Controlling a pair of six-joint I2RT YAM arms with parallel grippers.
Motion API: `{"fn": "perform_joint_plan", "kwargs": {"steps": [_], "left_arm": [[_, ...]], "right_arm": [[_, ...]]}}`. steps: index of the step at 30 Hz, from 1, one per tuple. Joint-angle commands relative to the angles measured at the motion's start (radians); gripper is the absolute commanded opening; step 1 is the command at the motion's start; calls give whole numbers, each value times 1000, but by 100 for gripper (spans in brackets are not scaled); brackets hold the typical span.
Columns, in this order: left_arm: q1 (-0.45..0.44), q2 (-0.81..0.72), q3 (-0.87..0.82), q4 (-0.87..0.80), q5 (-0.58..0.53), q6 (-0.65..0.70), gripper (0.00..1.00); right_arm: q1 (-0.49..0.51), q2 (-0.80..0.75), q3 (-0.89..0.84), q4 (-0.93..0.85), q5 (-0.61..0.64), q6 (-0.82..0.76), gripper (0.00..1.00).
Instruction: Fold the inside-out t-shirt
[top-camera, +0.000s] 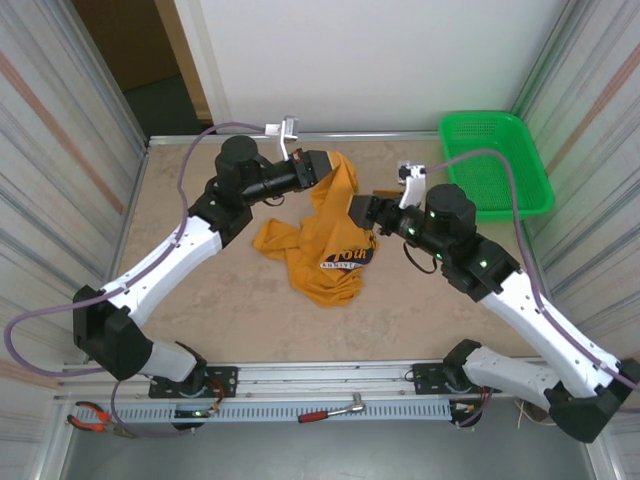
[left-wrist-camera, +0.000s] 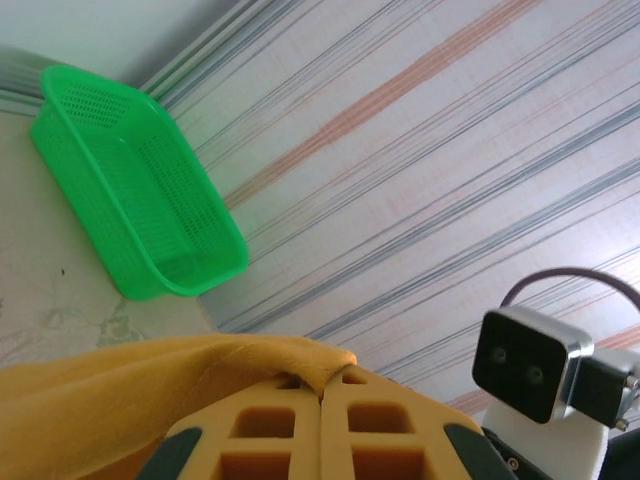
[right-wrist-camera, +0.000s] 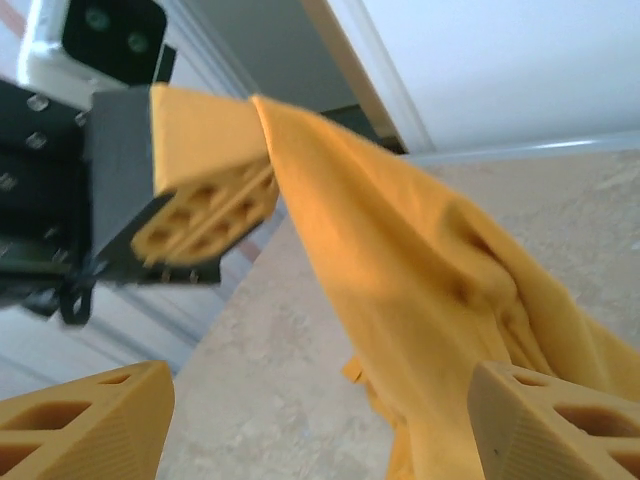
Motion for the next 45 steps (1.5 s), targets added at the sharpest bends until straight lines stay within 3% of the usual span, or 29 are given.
{"fn": "perform_joint_plan", "kwargs": {"steps": [1,3,5,7,8,9,10,12,15,19,24,28,41,45], "left_arm": [[-33,-41,39,-3,-53,-19,0],[-48,-44,44,-6,-68,-21,0],[-56,-49,53,-16,-82,-21,0],[-56,-54,58,-30,-95,-20,0],[-53,-57,60,-45,-105,-13,0],[-47,-60,65,-67,-111,-3,0],[-36,-64,67,-90,-116,10,0],[-9,-70,68,-138,-122,59,2],[42,-82,62,-230,-123,166,36],[56,-135,-30,-275,-178,328,53],[22,-189,-194,-179,-190,439,58],[-25,-178,-232,-135,-227,511,60],[-78,15,-136,-48,-304,591,65],[-47,75,-94,11,-250,571,63]], "right_arm": [[21,121,45,-11,138,-31,77],[25,182,73,-4,165,-37,75],[21,218,84,15,176,-54,64],[6,226,84,18,160,-62,27],[-8,218,77,22,132,-65,13],[-29,200,62,36,85,-67,4],[-55,180,41,52,17,-68,1],[-127,136,-4,111,-176,-72,0],[-225,92,-41,150,-417,-69,0],[-300,89,-36,127,-593,-82,0],[-314,111,-35,136,-645,-70,0],[-314,127,-40,164,-665,-47,0],[-310,119,-52,180,-697,-19,0],[-313,100,-76,166,-700,-28,0]]}}
